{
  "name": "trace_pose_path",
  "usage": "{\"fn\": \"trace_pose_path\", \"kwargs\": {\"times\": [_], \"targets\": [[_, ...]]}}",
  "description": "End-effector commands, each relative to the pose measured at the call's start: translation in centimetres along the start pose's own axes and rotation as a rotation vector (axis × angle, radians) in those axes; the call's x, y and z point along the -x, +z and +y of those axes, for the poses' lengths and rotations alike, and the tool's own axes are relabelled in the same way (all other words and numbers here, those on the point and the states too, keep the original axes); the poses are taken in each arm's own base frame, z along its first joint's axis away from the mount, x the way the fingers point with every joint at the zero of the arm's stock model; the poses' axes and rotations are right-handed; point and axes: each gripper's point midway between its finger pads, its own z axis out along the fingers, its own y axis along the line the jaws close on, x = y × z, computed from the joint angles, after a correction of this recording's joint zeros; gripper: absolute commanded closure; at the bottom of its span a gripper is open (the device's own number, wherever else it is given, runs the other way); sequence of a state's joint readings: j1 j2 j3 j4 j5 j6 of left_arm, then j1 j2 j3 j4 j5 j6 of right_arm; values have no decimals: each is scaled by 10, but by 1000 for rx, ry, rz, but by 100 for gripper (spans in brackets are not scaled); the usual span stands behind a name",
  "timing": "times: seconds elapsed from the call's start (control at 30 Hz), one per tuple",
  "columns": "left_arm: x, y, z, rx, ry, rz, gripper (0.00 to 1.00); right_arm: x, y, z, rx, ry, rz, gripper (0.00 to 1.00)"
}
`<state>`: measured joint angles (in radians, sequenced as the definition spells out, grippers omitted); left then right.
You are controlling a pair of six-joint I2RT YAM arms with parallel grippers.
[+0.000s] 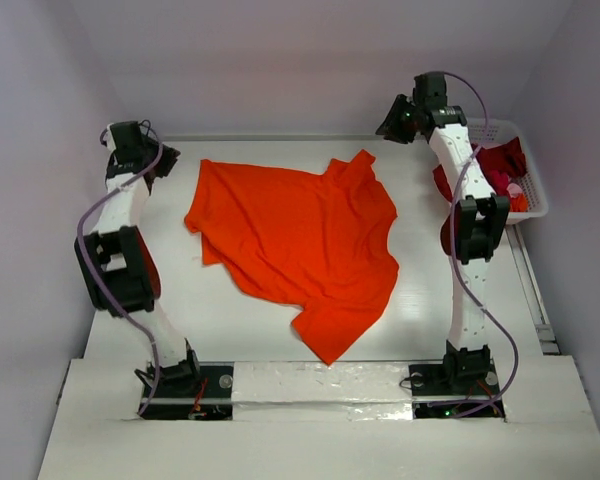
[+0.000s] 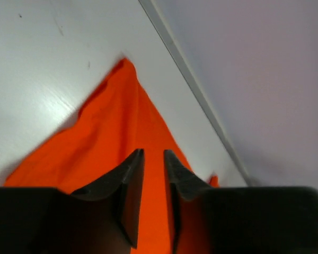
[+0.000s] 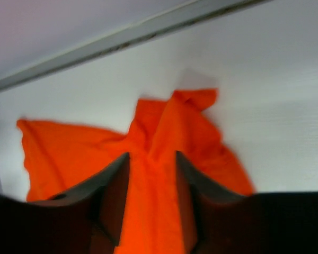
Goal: Fold and stack the t-shirts
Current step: Flatten the tshirt out
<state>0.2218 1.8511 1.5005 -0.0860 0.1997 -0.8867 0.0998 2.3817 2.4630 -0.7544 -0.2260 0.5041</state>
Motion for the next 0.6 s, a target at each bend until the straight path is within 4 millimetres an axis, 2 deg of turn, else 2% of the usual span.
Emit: {"fn": "trace_pose_path", "kwargs": {"times": [0.0,0.03,0.07,0.1,0.13,0.17,0.2,0.23,0.27,0.3,0.37,0.4,0.47,0.57], "targets": [[-28,-45,-14,1,99,-24,83,-4,-56,96,162,-114,-58,69],[-32,-55,-12,23,134,-41,100,-23,-53,105,160,-130,-23,94],[-46,-55,2,62,157,-18,100,-31,-52,108,155,-129,-8,100],[-59,-57,15,111,177,11,100,-39,-53,114,169,-134,8,100],[-71,-61,18,124,197,29,100,-50,-52,120,187,-137,35,100],[-83,-62,38,164,205,61,100,-68,-49,126,190,-142,72,100],[-94,-64,46,180,209,85,100,-74,-51,133,207,-152,81,100],[-96,-70,48,176,209,86,100,-80,-52,137,212,-159,88,100],[-105,-73,65,210,209,104,100,-86,-54,141,220,-163,100,100],[-108,-77,71,222,210,109,100,-99,-54,149,241,-171,128,100],[-114,-88,82,242,210,121,86,-105,-61,158,259,-176,137,100],[-112,-92,92,288,217,110,82,-114,-62,163,266,-182,151,100],[-115,-100,95,295,240,108,73,-116,-69,167,271,-189,146,100],[-113,-110,103,330,267,102,69,-119,-73,165,272,-189,150,100]]}}
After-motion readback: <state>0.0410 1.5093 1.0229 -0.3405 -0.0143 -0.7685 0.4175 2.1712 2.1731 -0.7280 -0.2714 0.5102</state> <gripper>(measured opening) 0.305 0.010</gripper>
